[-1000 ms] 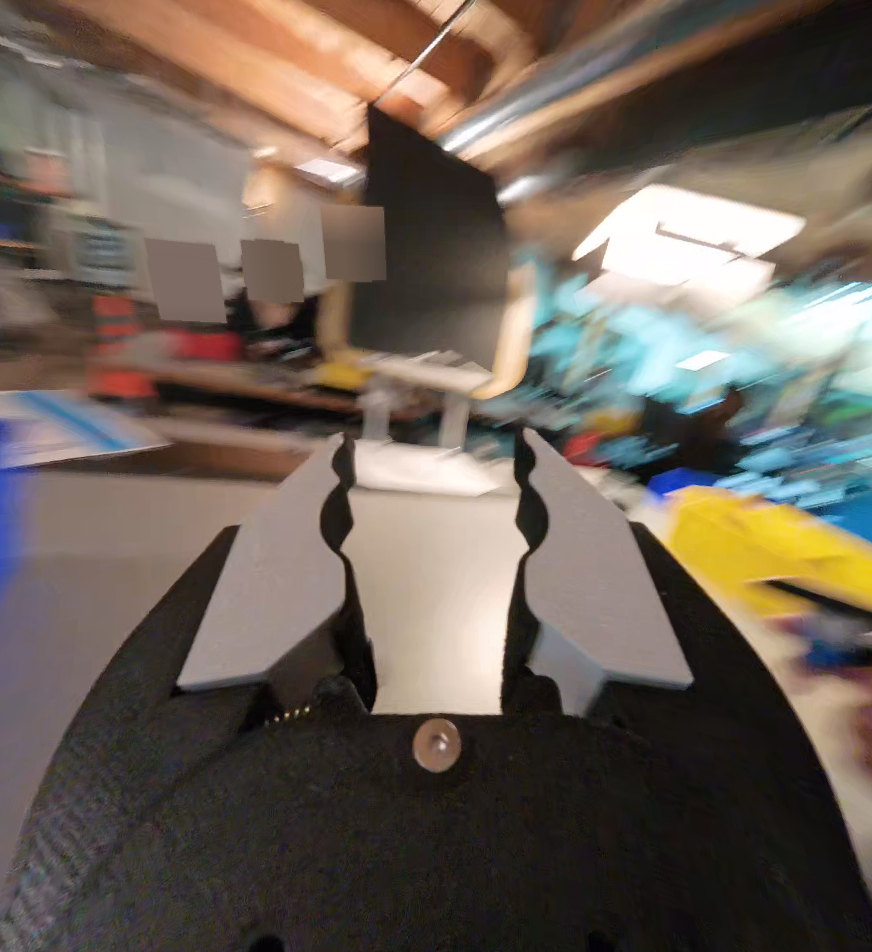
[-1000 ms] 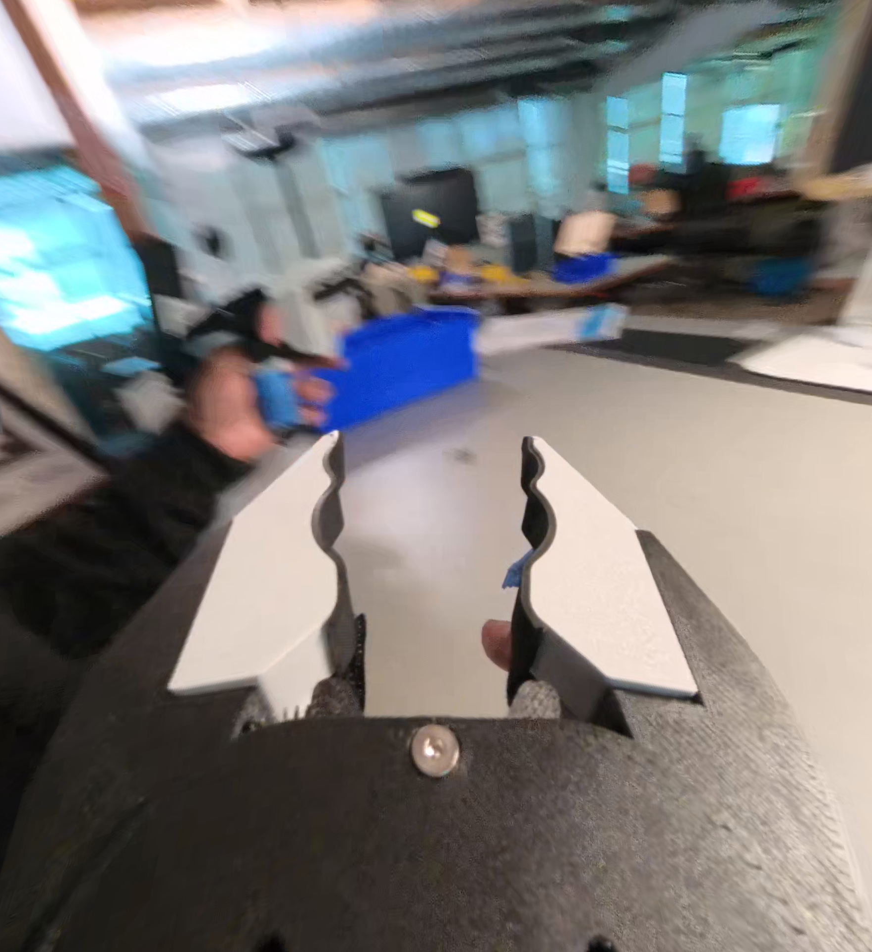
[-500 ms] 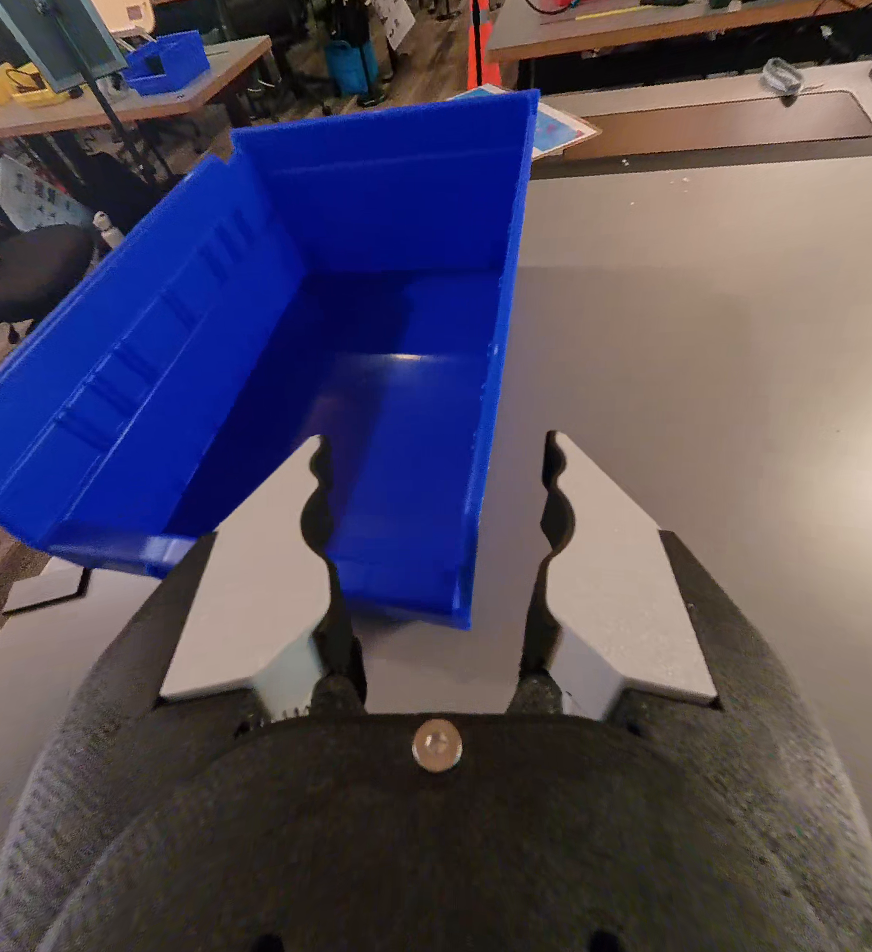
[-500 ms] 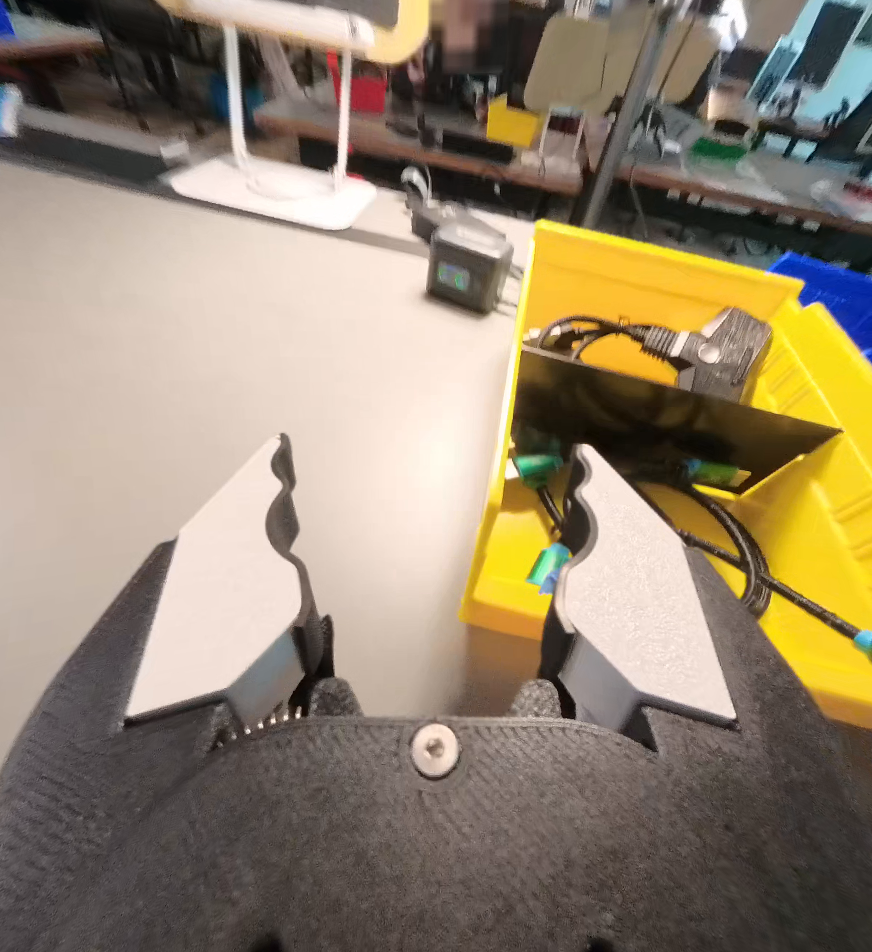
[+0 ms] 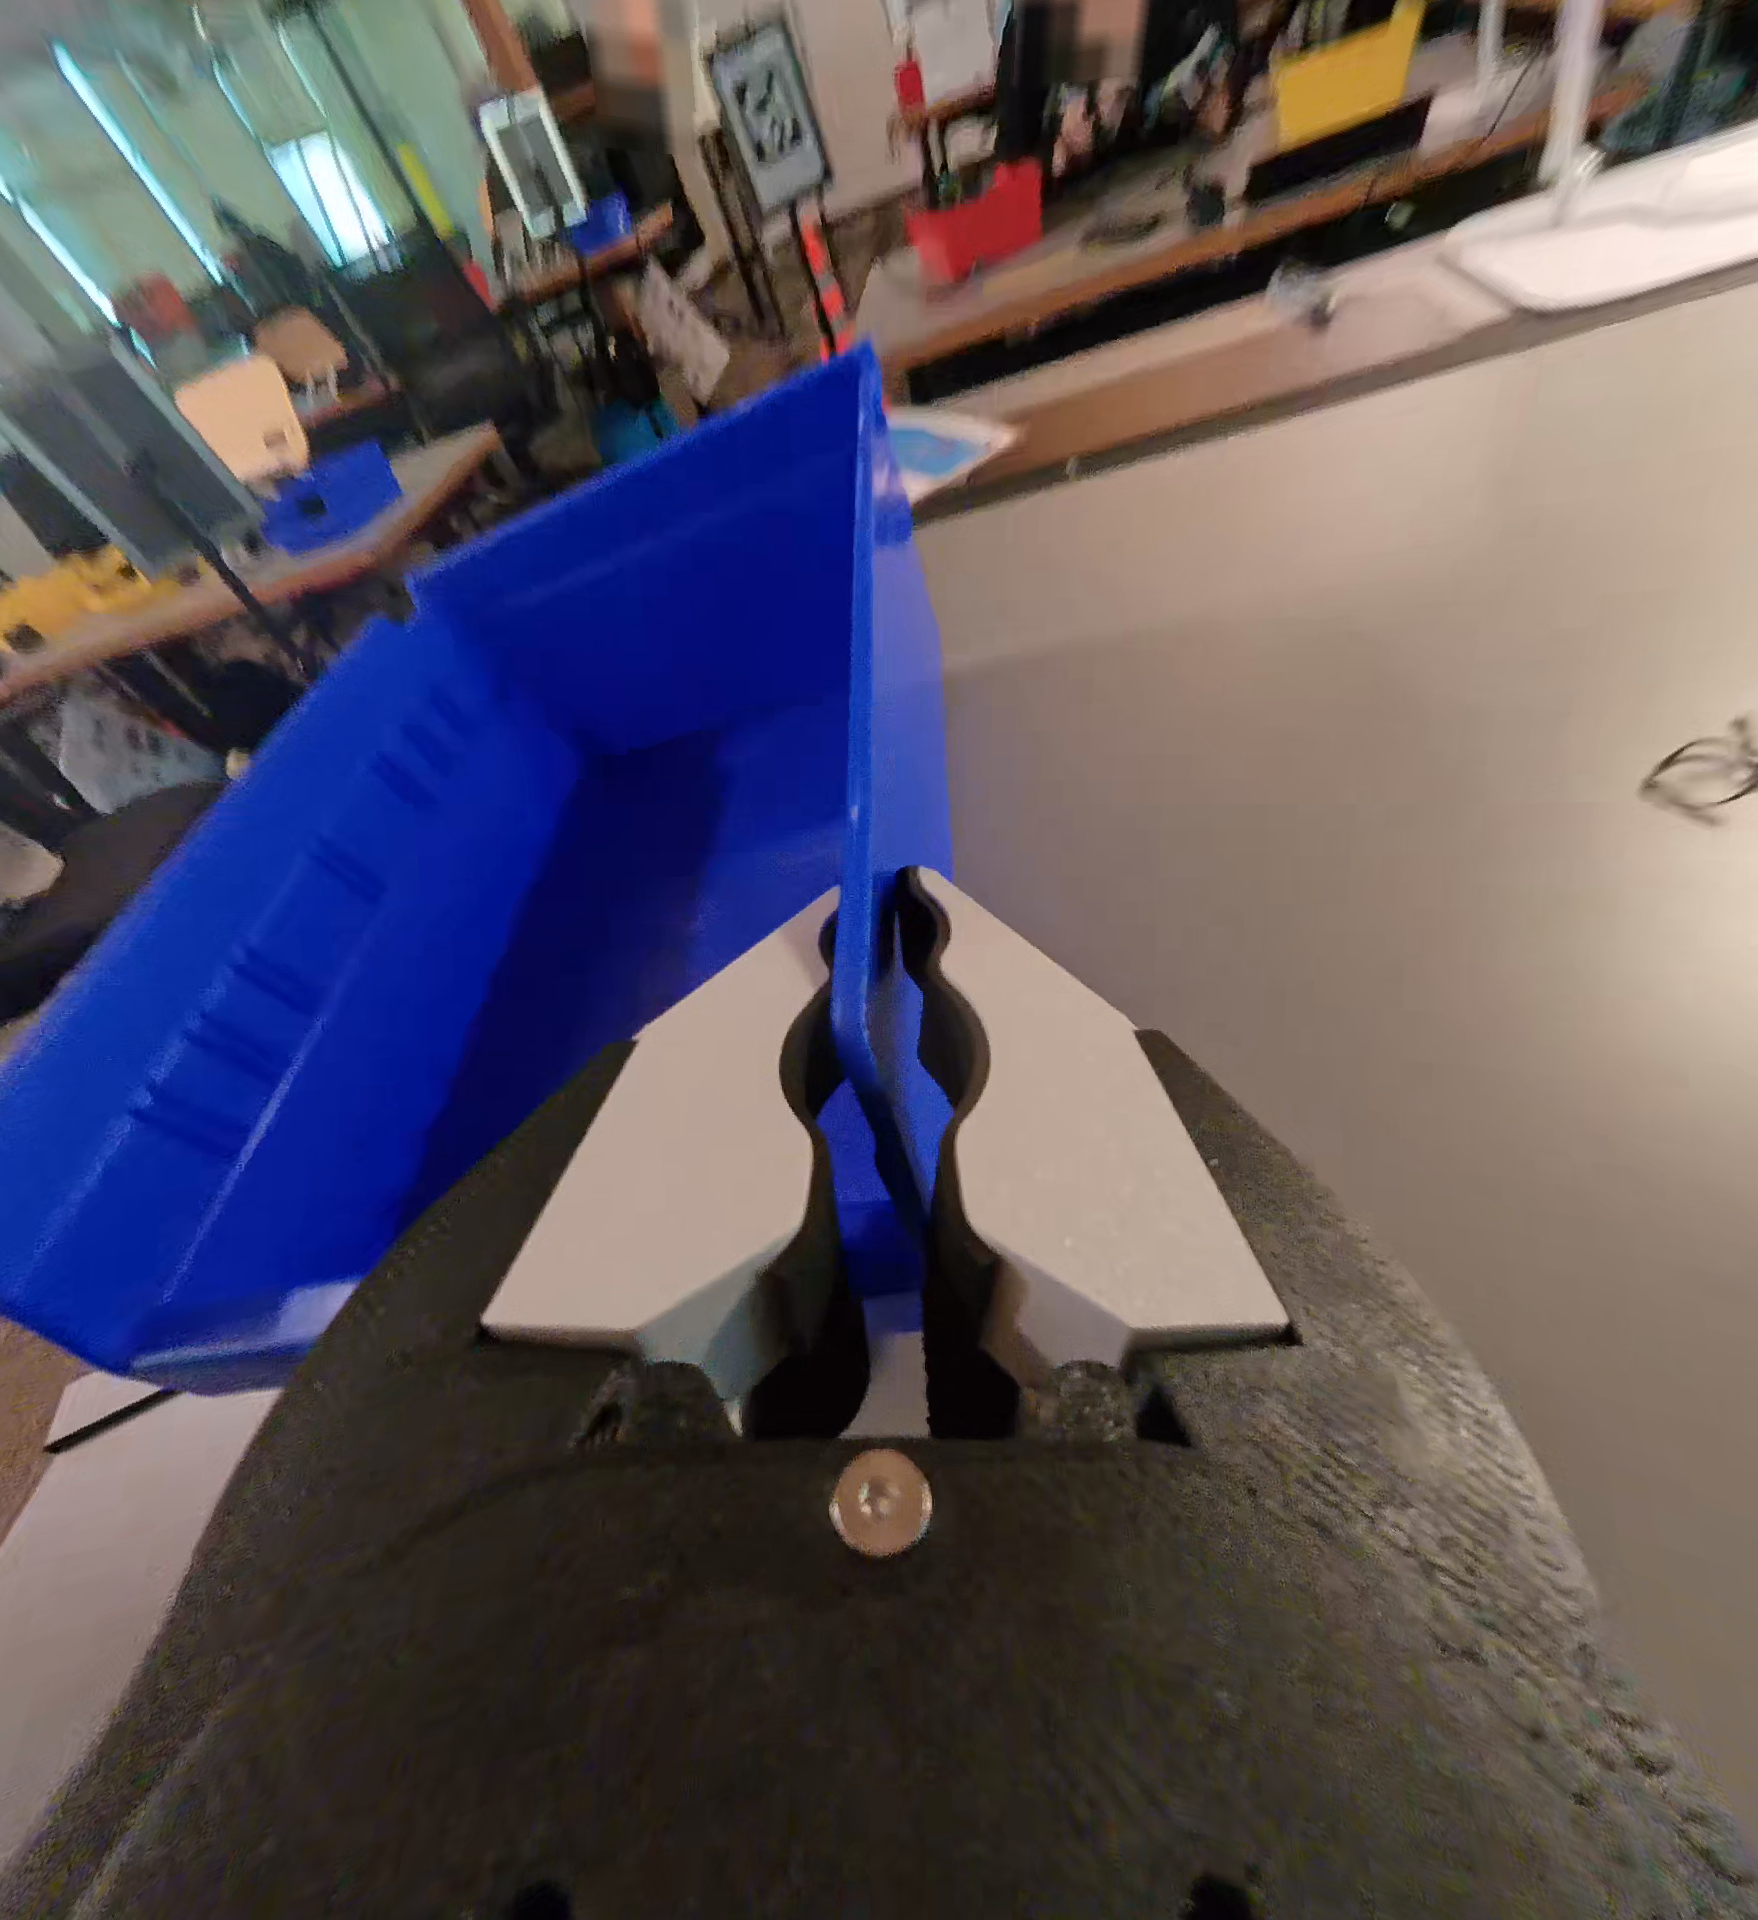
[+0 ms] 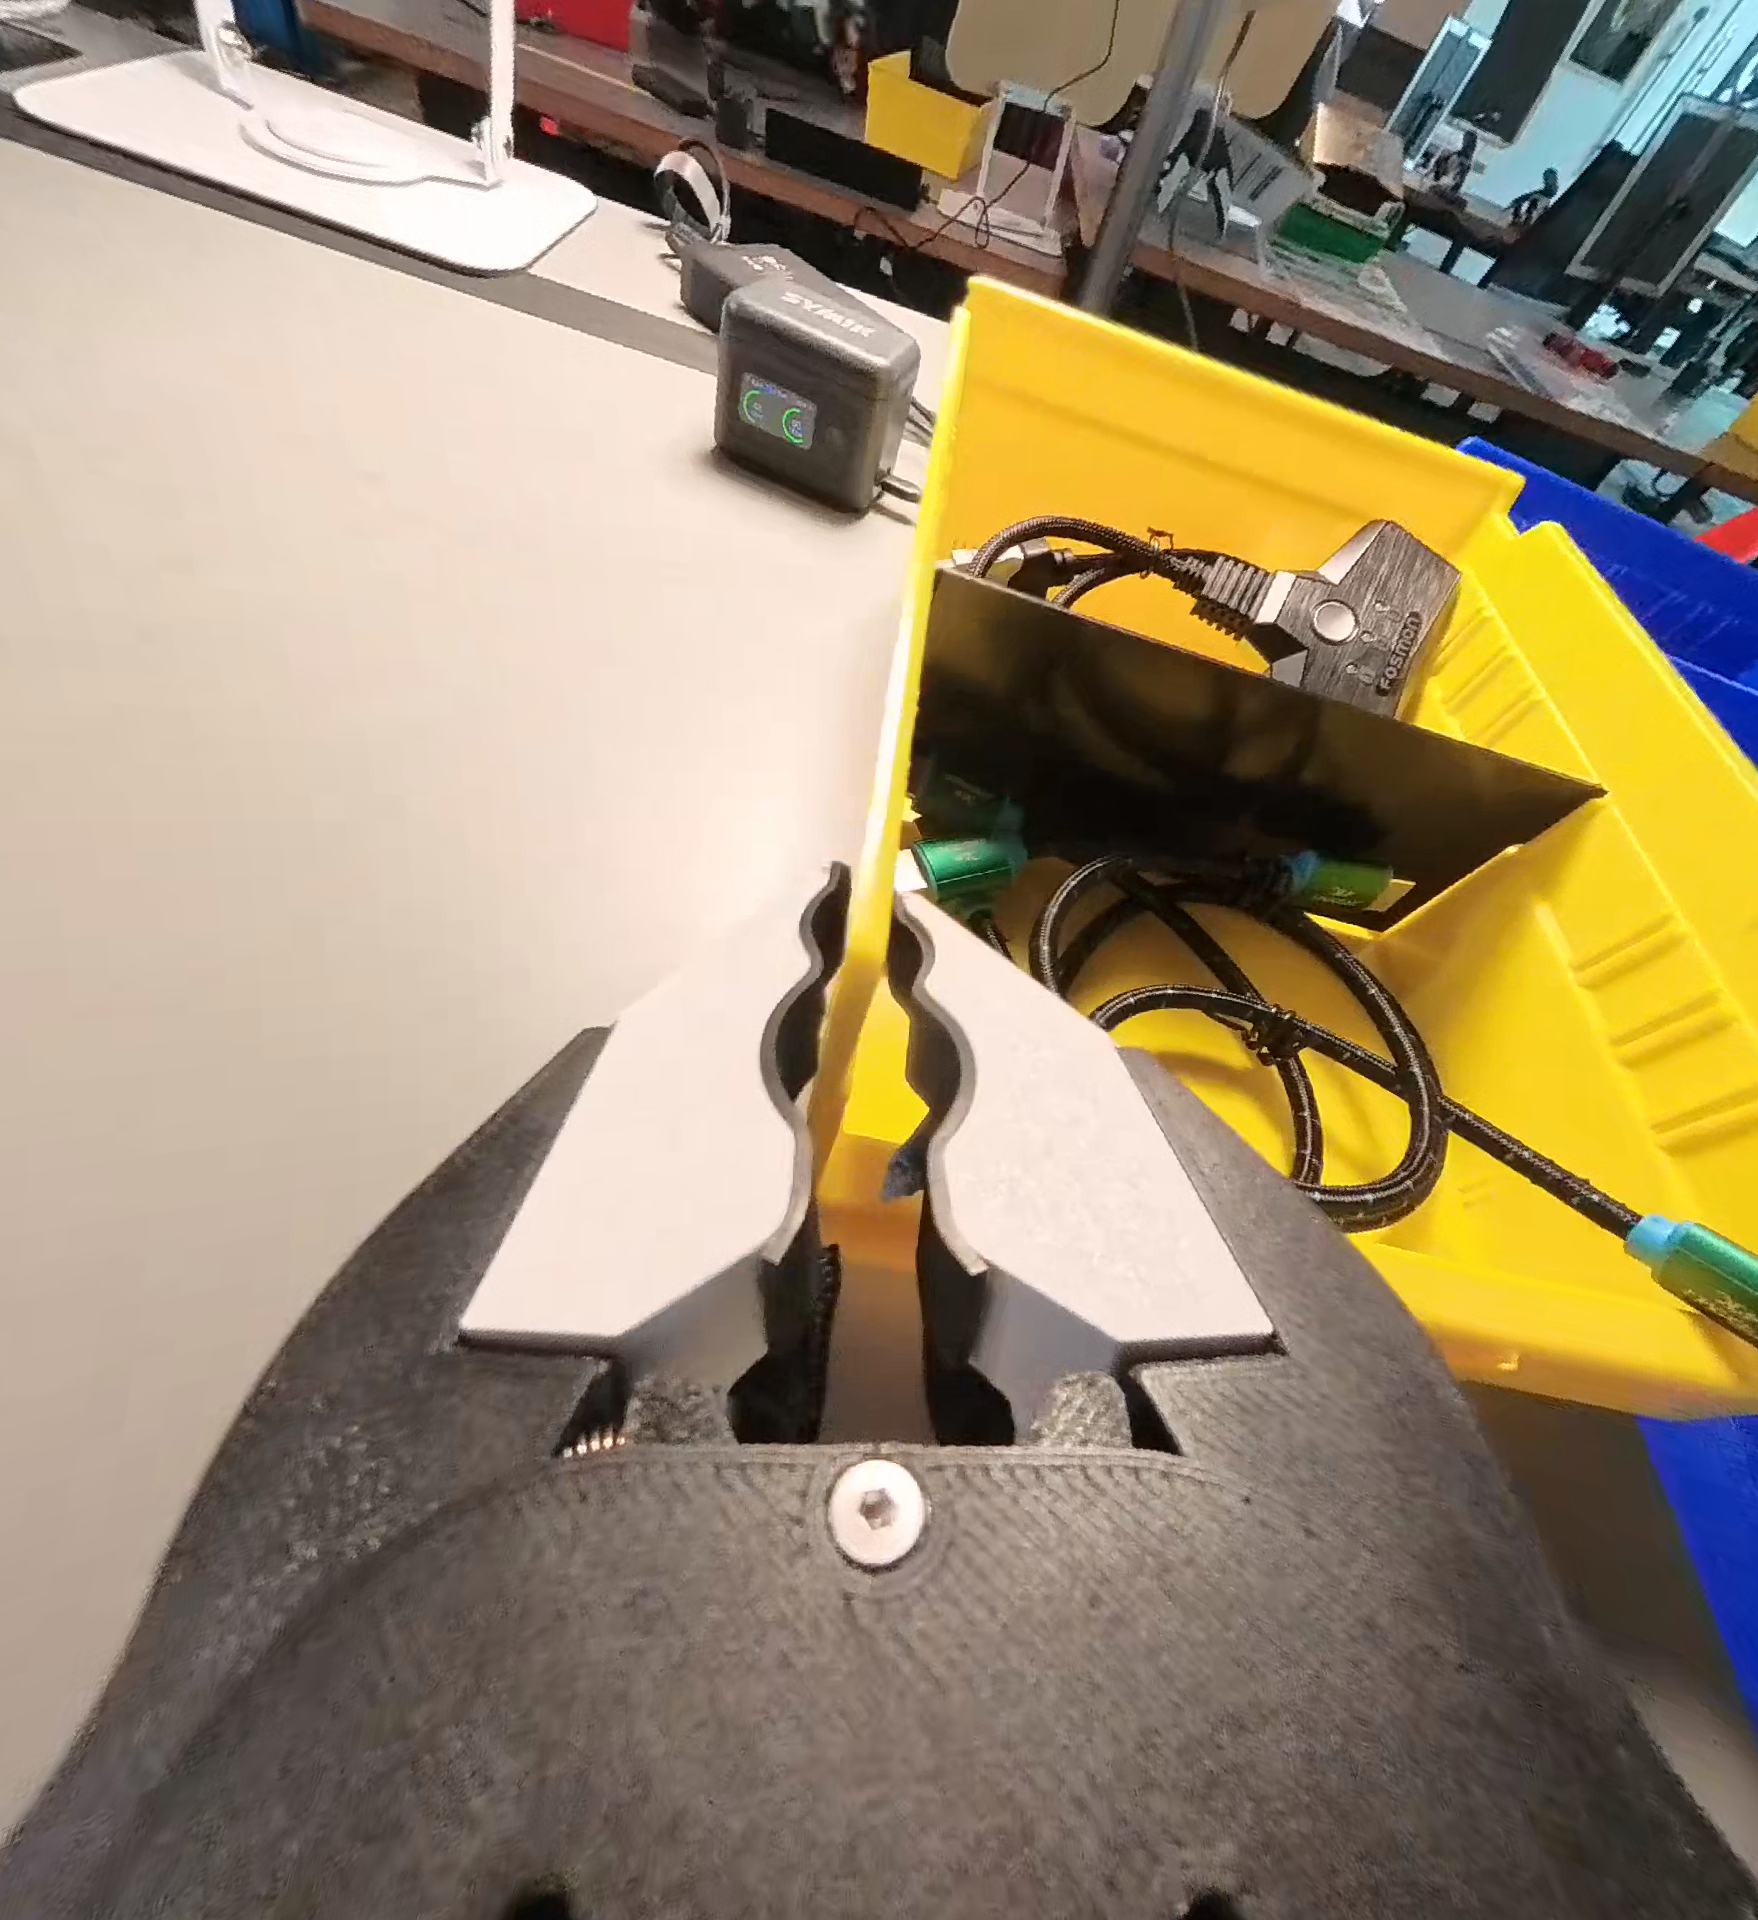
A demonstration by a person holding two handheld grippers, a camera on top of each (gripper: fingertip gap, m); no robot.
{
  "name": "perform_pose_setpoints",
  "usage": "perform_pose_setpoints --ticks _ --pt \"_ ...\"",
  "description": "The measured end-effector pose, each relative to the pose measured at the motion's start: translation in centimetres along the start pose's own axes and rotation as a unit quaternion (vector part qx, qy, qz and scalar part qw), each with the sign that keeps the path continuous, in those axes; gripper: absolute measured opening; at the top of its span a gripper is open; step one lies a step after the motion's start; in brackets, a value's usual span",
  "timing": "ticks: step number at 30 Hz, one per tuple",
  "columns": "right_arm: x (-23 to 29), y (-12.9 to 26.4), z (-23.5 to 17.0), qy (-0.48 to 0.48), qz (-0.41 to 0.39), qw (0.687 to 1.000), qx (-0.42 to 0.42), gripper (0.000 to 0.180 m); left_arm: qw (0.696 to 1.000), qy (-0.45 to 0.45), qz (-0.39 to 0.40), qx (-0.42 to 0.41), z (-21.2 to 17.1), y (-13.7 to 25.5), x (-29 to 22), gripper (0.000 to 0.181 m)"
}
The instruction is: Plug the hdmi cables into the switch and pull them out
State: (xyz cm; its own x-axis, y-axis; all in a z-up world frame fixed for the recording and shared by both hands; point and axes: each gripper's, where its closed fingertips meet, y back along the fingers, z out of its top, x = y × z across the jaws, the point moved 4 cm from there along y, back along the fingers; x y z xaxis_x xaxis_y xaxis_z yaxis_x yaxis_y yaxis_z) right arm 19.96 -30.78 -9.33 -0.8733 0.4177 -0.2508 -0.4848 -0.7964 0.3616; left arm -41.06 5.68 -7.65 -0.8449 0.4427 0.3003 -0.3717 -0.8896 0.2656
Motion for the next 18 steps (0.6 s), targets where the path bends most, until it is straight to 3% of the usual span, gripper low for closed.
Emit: perform_pose_setpoints --ticks 4,10,18 --pt "-0.1 0.2 0.0 -0.001 0.0 1.0 -0.009 0.006 0.997 0.037 -0.027 -0.057 2.5 2.4 -1.2 0.003" --pt "0.5 0.8 -0.2 0.001 0.02 1.0 -0.022 0.003 0.983 -0.024 -0.12 -0.137 5.8 6.0 -6.7 0.003" --pt "3.7 2.6 0.0 0.017 0.096 0.994 -0.041 0.004 0.918 -0.103 -0.336 -0.186 5.6 10.5 -16.4 0.003"
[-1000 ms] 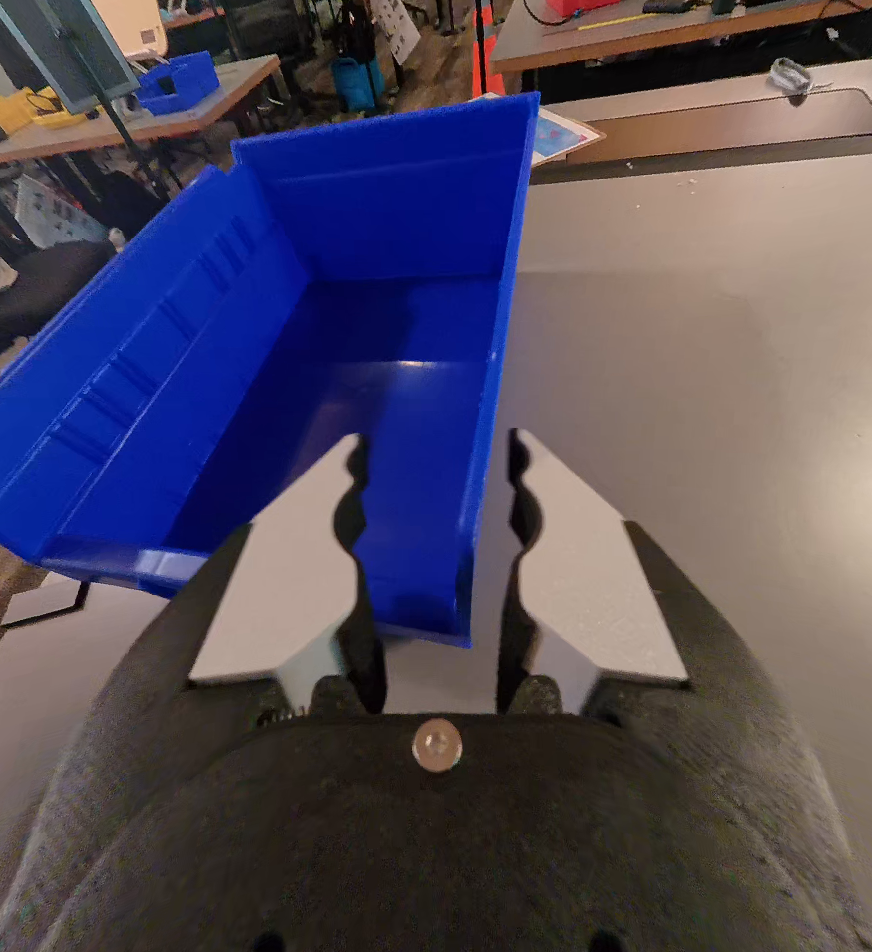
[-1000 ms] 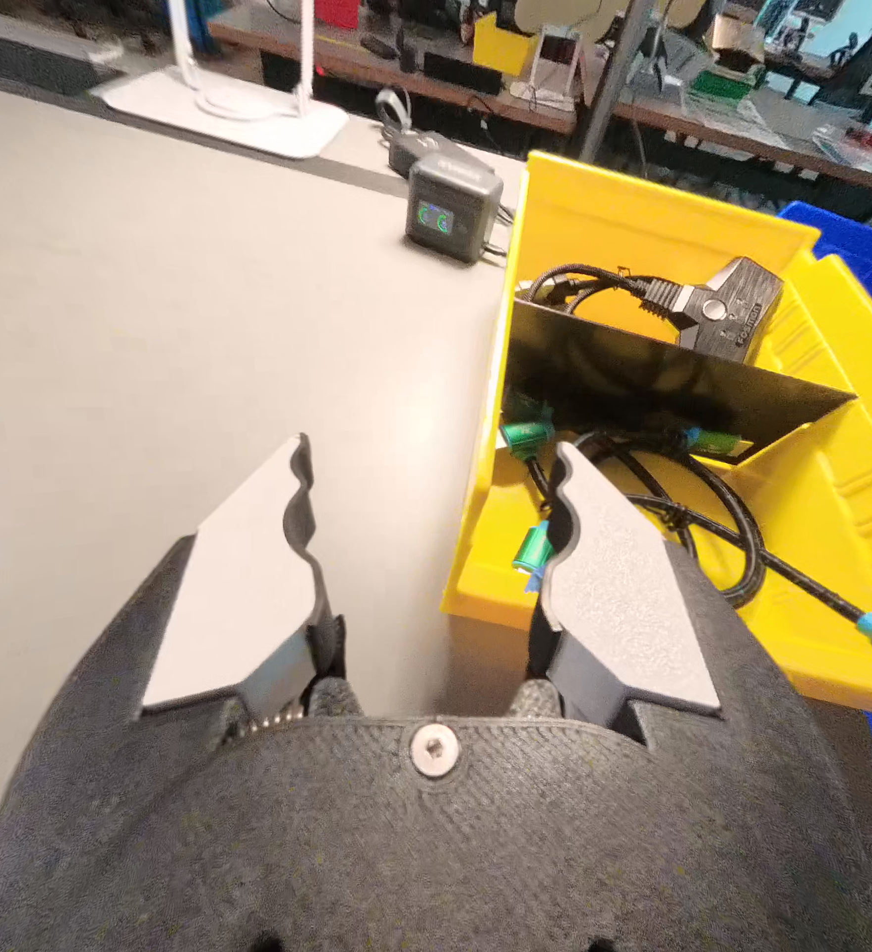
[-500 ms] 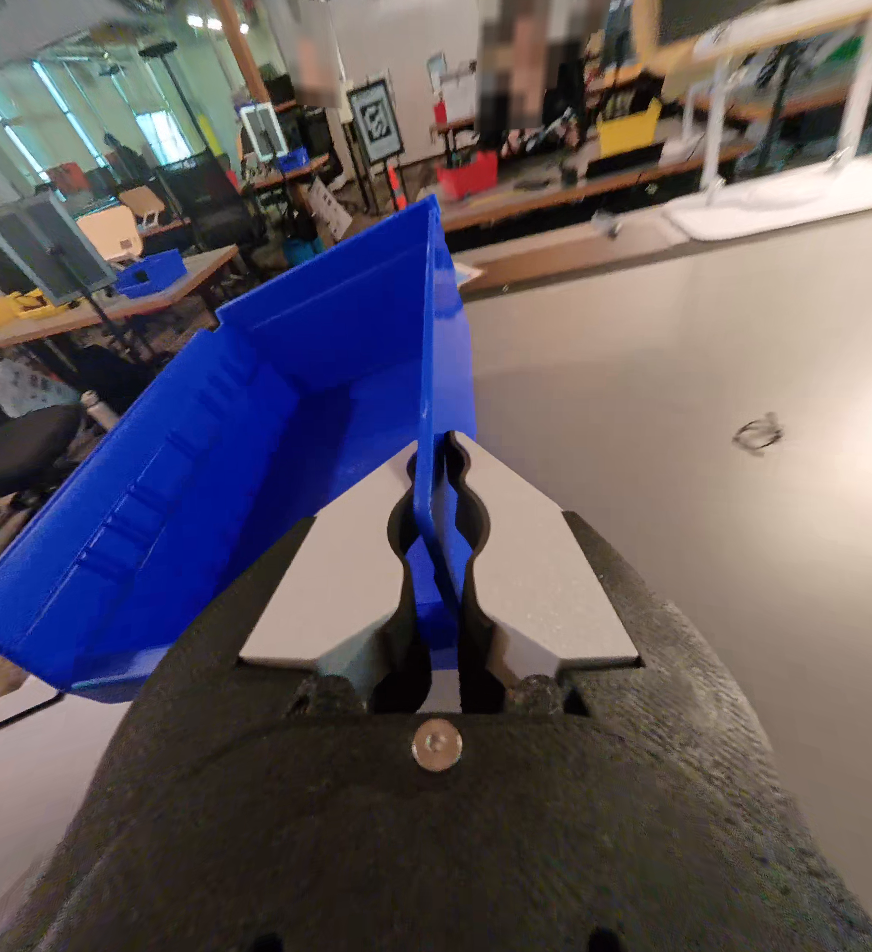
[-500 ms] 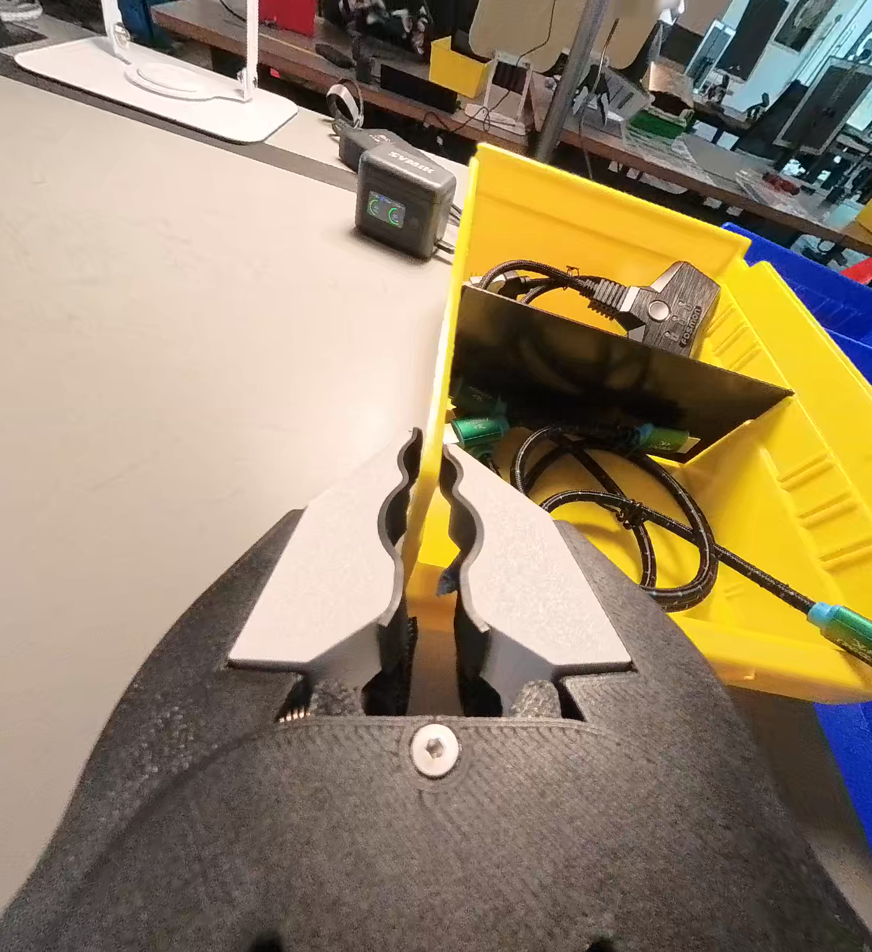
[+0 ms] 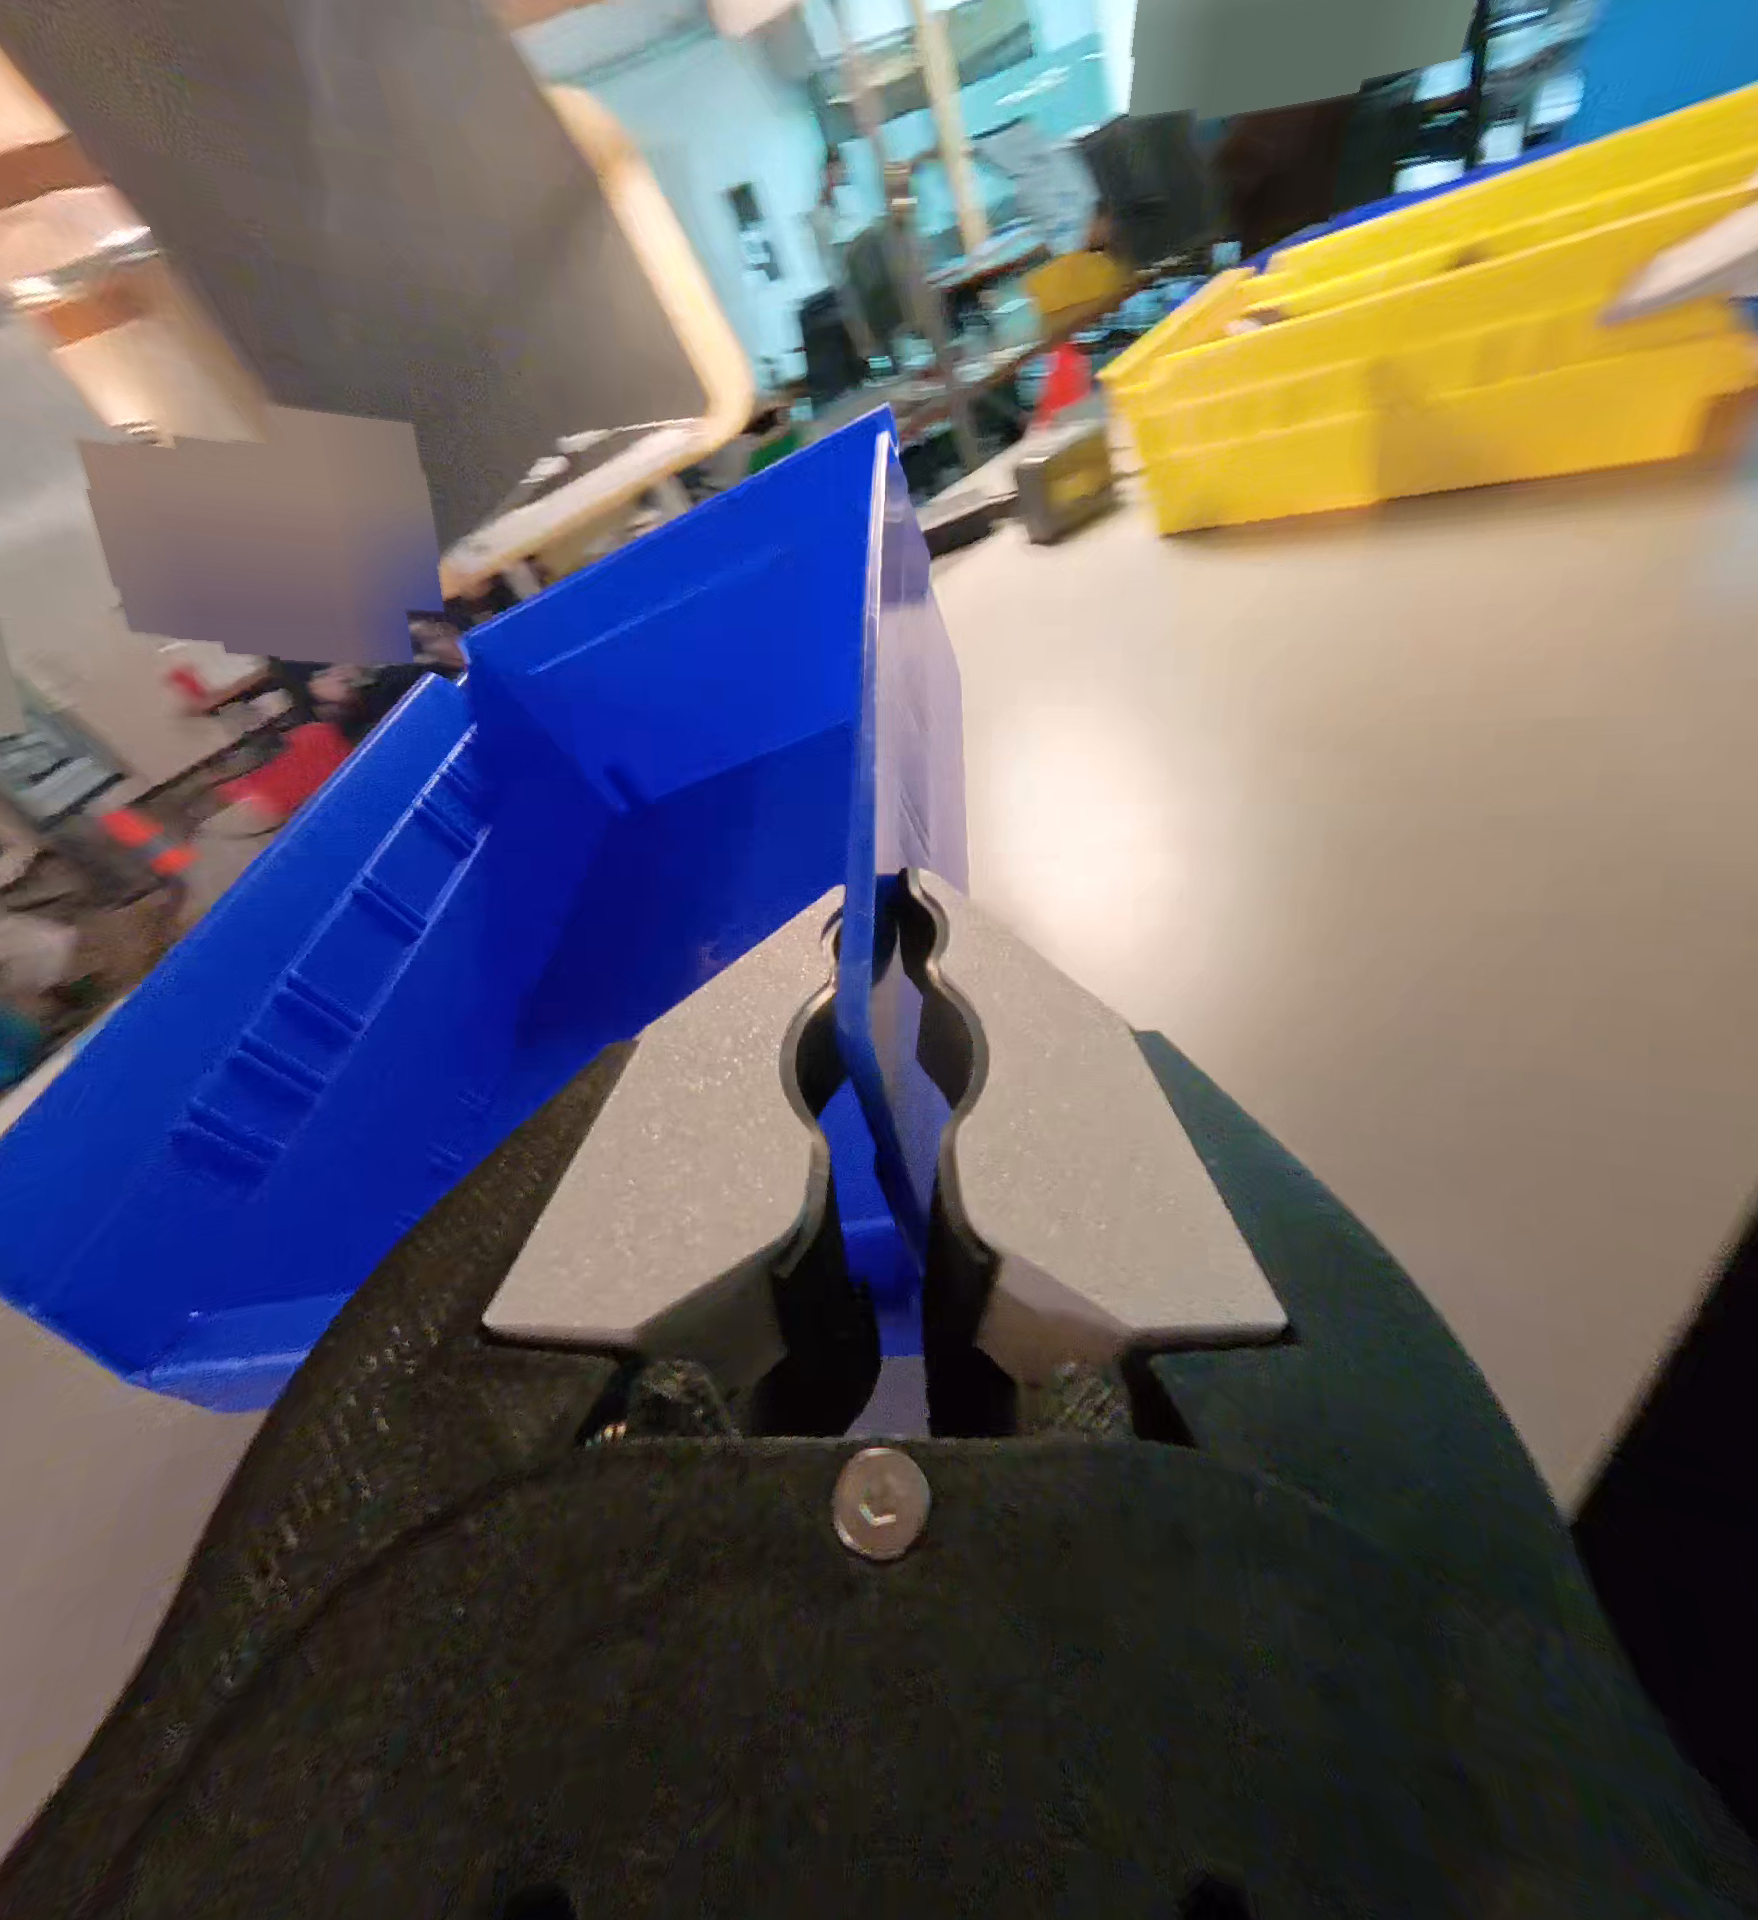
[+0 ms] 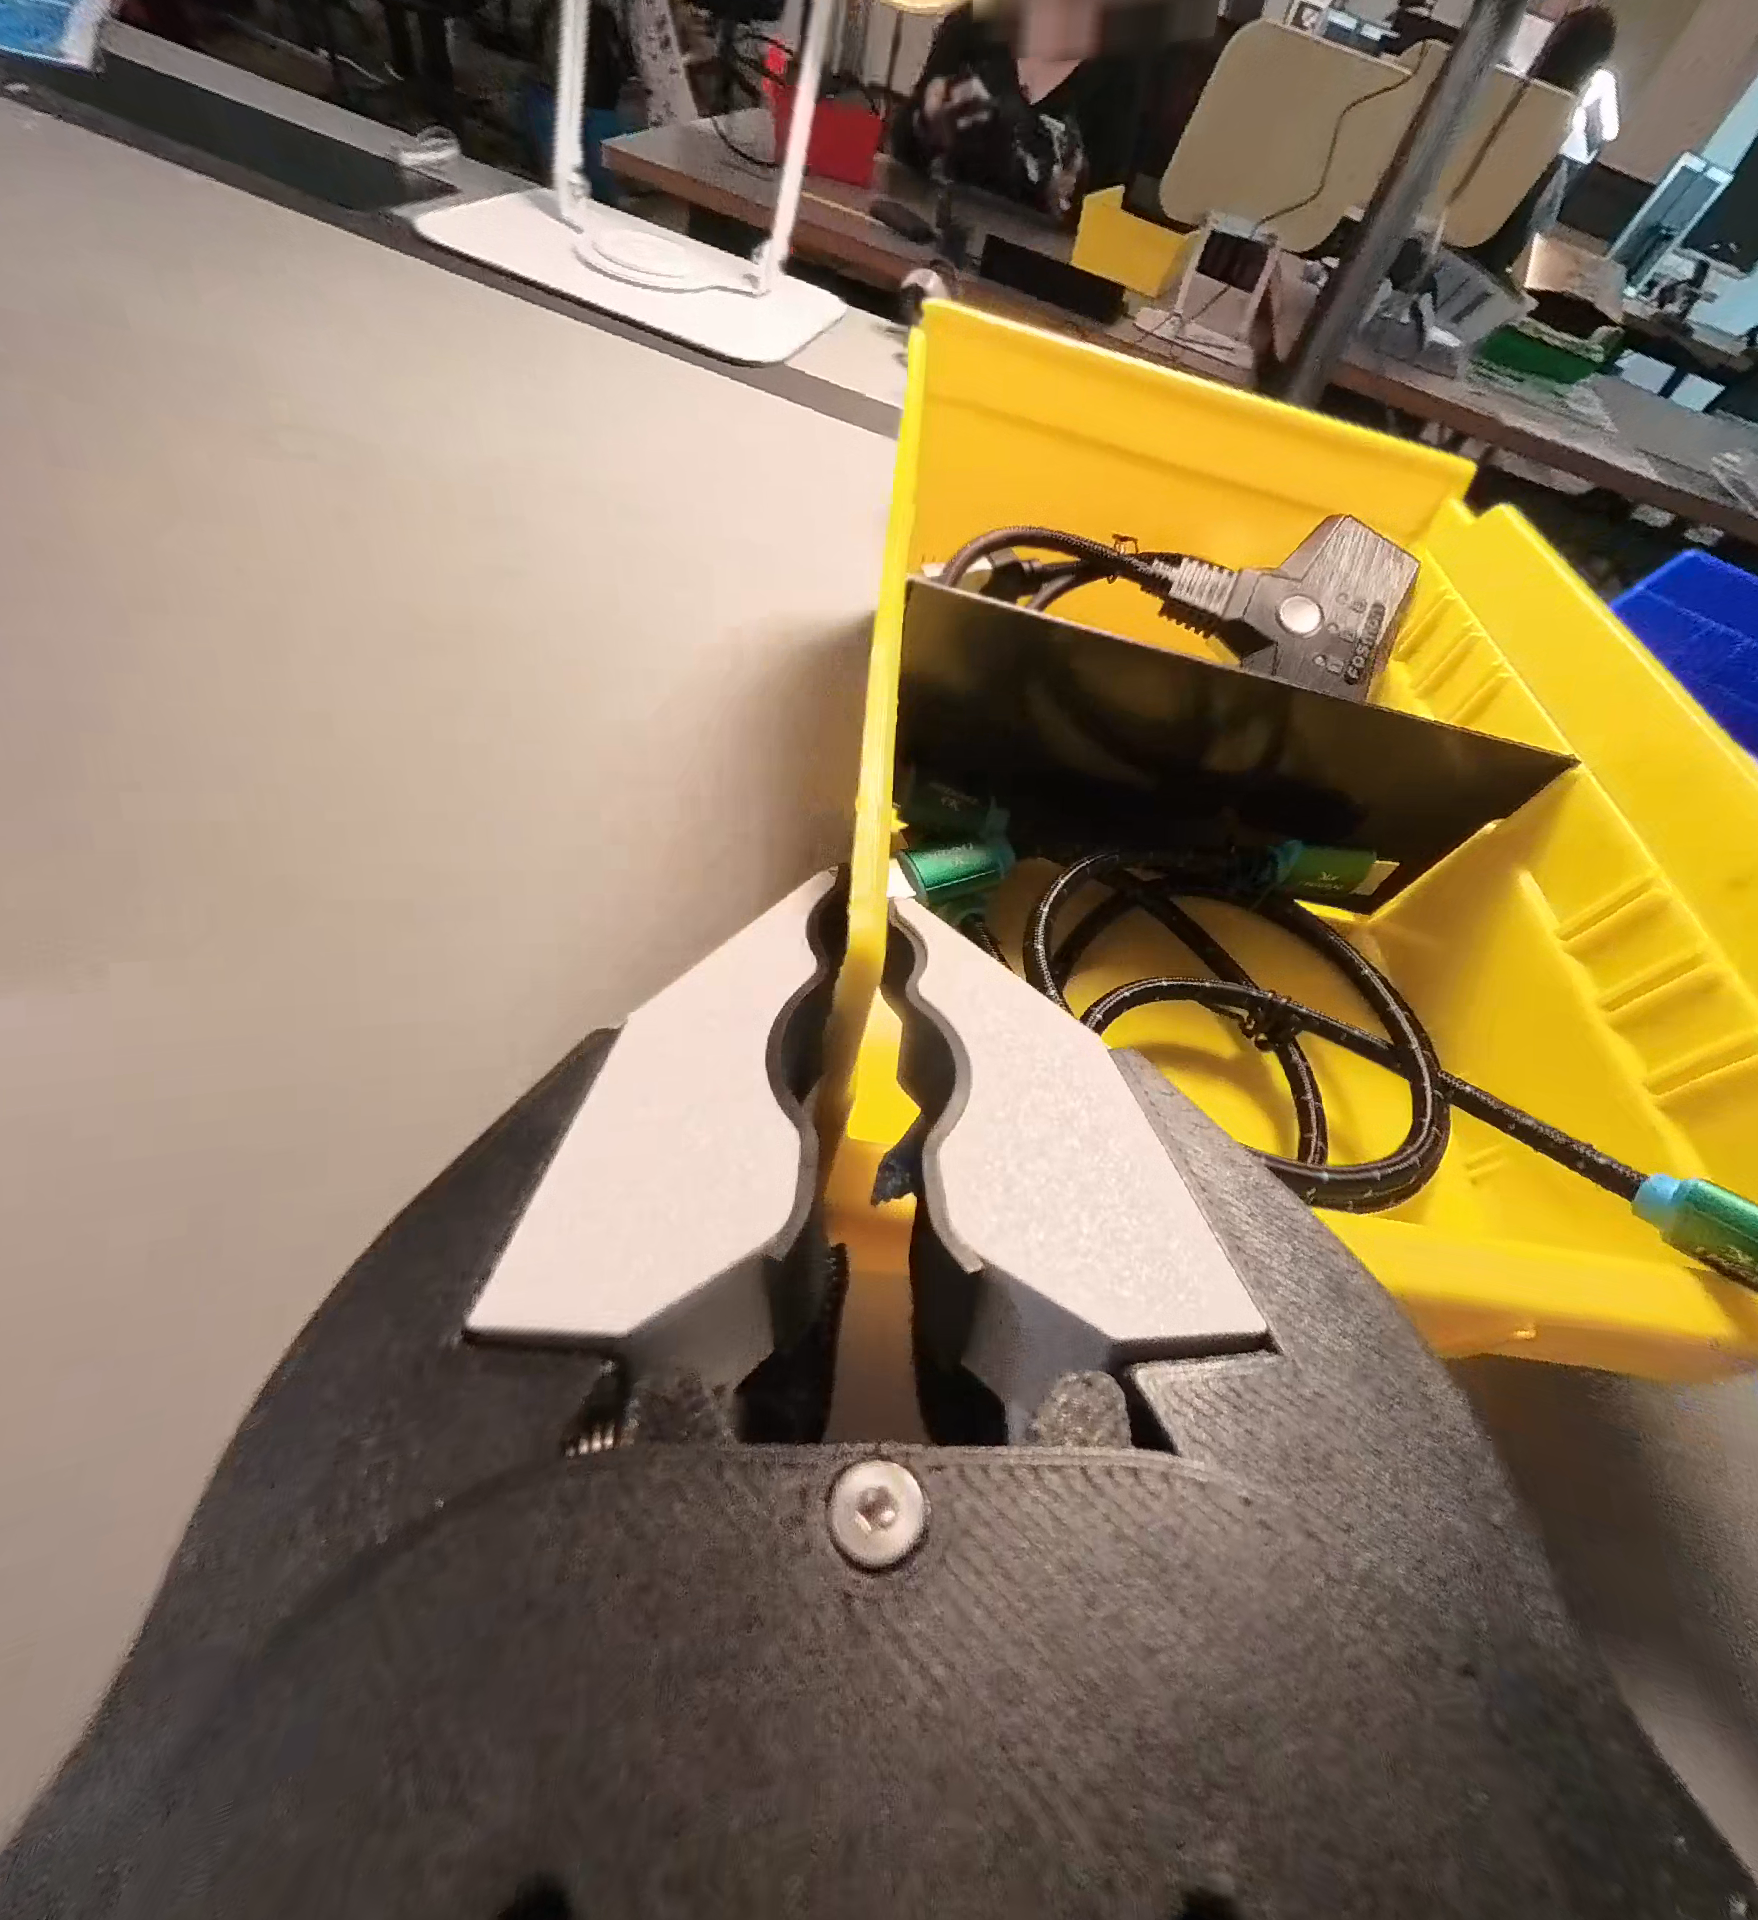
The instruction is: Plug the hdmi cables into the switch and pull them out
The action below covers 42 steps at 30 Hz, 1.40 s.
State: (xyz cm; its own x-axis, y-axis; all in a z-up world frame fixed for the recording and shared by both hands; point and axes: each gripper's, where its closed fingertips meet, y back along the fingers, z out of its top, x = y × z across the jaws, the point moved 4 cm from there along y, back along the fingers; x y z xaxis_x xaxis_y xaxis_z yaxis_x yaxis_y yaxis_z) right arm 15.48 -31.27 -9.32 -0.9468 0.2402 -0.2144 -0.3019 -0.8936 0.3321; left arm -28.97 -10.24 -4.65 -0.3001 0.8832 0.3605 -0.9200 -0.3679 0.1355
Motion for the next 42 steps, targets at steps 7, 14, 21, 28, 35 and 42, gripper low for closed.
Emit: perform_pose_setpoints --ticks 7,14,21,28,35,42 --pt "4.4 1.3 0.7 0.029 0.12 0.992 -0.023 0.004 0.976 -0.045 -0.211 -0.019 0.1 1.1 -7.7 0.003" --pt "8.7 1.2 2.1 0.062 0.267 0.96 -0.048 0.005 0.919 0.005 -0.389 -0.057 0.8 5.3 -10.6 0.003" --pt "12.3 -3.0 4.1 0.094 0.406 0.907 -0.061 0.005 0.879 0.019 -0.475 -0.041 0.5 6.0 -12.3 0.004" --pt "11.5 -6.6 7.8 0.026 0.445 0.891 -0.082 0.013 0.872 0.079 -0.476 -0.078 1.7 5.2 -12.1 0.013" --pt "8.2 -0.5 11.6 -0.073 0.419 0.9 -0.097 0.048 0.938 0.215 -0.244 -0.121 6.2 3.6 -0.3 0.047" --pt "15.3 -0.4 6.6 -0.018 0.378 0.917 0.126 0.08 0.907 0.358 -0.163 0.148 1.5 -15.2 7.1 0.075"
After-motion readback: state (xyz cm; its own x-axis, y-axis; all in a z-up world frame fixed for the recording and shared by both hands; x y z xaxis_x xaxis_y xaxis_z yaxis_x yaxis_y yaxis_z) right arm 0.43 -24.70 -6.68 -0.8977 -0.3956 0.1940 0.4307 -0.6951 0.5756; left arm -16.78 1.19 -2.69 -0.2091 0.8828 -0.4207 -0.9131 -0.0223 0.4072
